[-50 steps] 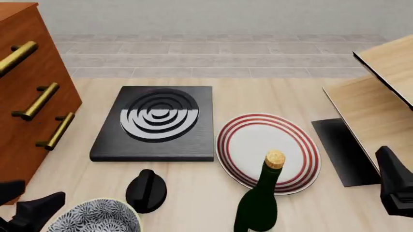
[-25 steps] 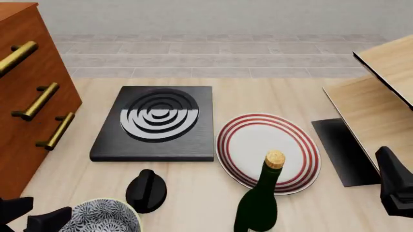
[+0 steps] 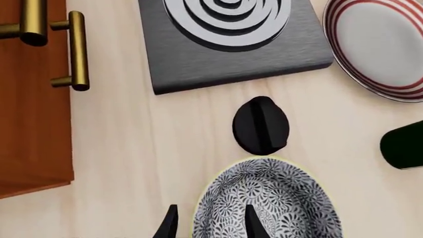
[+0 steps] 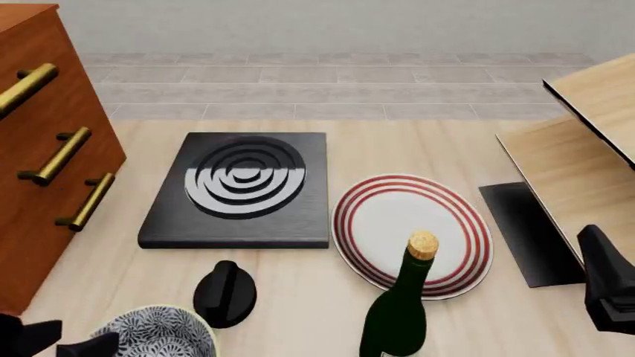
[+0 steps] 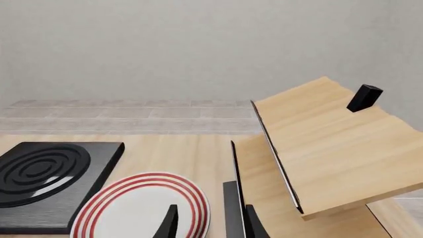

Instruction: Put the bowl on the top of the cabinet.

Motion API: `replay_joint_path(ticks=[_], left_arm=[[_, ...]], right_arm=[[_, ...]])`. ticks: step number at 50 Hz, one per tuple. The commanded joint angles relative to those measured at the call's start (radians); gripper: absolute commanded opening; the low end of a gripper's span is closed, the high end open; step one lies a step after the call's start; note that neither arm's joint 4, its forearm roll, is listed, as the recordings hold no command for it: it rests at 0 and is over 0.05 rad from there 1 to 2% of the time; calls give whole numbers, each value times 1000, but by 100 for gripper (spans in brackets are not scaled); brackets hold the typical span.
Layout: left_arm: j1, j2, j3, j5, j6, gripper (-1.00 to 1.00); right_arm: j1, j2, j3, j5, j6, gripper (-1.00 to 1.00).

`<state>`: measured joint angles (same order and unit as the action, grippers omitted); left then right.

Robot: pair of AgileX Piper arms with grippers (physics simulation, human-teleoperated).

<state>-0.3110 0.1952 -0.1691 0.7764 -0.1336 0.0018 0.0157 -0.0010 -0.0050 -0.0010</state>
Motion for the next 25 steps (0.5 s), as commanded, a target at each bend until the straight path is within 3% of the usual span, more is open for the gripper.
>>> replay_joint_path(ticks=[1,25], left_arm=[[1,4,33,-28,-14,100],[-8,42,118,-119,-61,100]], right_arm=[[0,-2,1,2,-2,100],[2,3,-3,0,-7,100]])
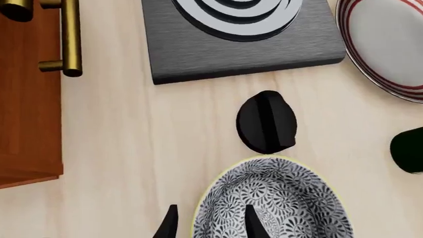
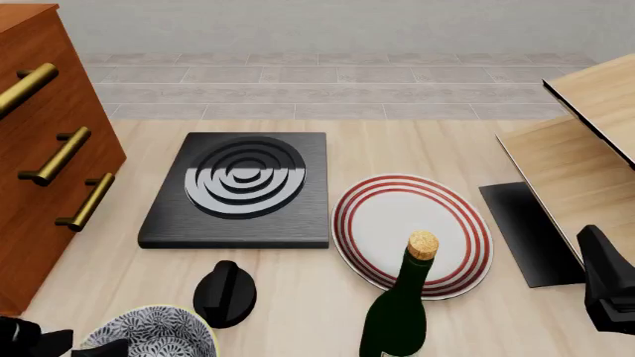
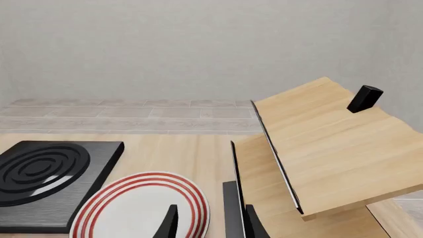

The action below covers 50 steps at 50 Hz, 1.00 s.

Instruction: Put the bowl on the top of the cabinet.

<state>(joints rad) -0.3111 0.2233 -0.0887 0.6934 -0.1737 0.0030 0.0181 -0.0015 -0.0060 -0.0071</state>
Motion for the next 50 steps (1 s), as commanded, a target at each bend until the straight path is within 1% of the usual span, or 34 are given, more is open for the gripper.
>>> replay_joint_path(ticks=[1,25,40,42,43,44,45,50], left_arm=[[-8,15,37,-37,-21,100],[-37,79,85,-121,-55,100],[-44,81,88,-123,-67,100],[-61,64,88,-114,-90,100],[-58,68,88,-112,-82,100],[-96,43,88,-107,-121,100],[-70,54,87,-106,-95,-100],[-72,48,87,-107,-94,-100]], right_arm=[[0,1,-2,1,-1,100],[0,-4,0,3,-1,100],[0,-5,1,4,-3,100],[0,-5,1,4,-4,100],[0,-5,1,4,-4,100],[0,-5,1,5,-4,100],[0,-6,1,5,-5,100],[0,-5,0,4,-7,100]])
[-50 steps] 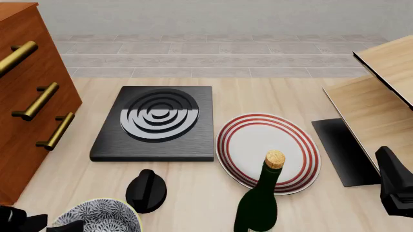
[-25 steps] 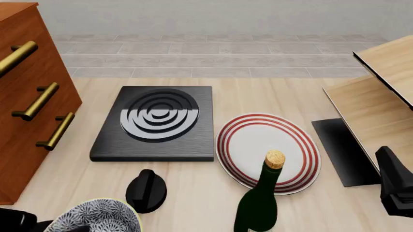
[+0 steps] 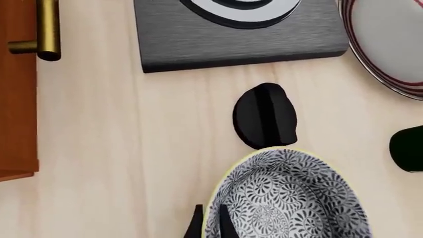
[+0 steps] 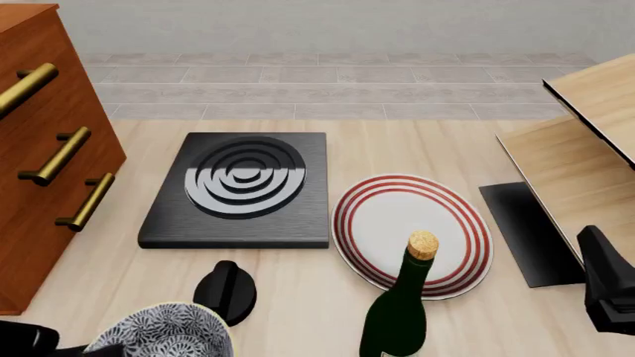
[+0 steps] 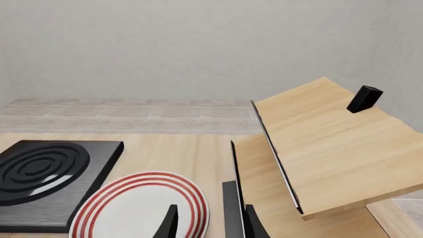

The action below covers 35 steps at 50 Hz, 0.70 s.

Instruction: Put the bowl on the top of the cabinet.

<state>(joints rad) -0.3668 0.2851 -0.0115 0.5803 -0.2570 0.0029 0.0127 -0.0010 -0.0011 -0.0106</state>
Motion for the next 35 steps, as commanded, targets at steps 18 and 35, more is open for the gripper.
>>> replay_joint_path(ticks=[18,35], left_arm=[[7,-34,-36,32,35,-100],[49,-90,-264,138,108,-100]], right_arm=[[1,4,-1,-3,-8,100],[2,-1,0,0,-6,100]])
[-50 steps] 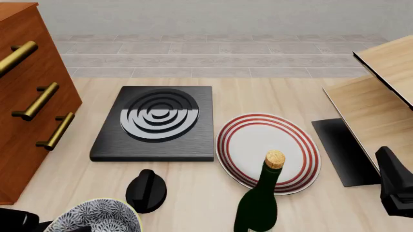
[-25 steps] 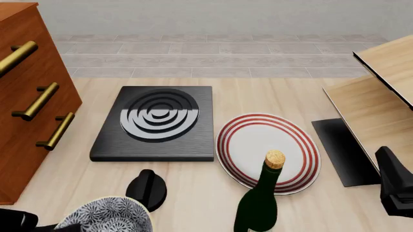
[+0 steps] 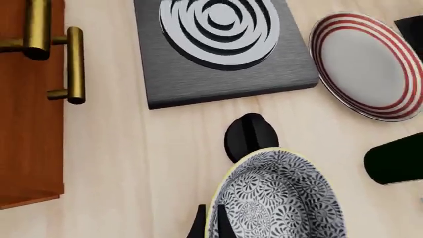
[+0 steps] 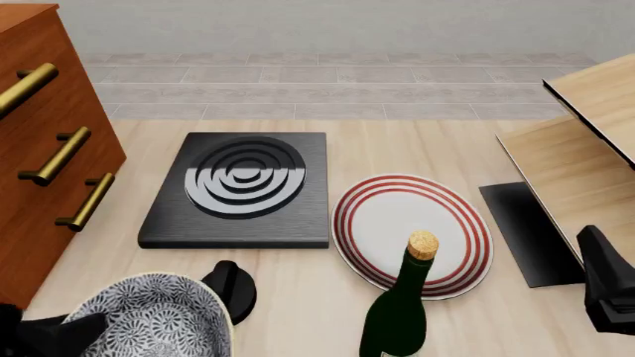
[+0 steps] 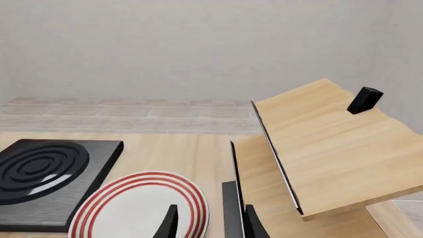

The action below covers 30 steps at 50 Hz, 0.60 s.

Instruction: Put the bowl on the top of the cabinet.

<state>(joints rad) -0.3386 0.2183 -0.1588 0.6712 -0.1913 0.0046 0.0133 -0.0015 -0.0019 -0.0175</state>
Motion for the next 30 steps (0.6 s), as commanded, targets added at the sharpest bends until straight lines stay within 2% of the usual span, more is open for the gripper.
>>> replay_joint_path(ticks=[1,9,16,18,20,30], left_arm=[[25,-20,-147,51,49,-100],[35,-1,-239,46,75,-100],[10,45,-303,-14,85,-100],[5,57,-316,-35,111,-100],[-12,72,-330,-59,87,-100],[-43,142,-402,-153,75,-100]], right_arm=[[1,-2,1,1,0,100],[1,0,1,-1,2,100],[1,4,1,-4,3,100],[0,4,1,-4,4,100],[-3,1,1,-2,3,100],[1,0,1,2,-2,100]])
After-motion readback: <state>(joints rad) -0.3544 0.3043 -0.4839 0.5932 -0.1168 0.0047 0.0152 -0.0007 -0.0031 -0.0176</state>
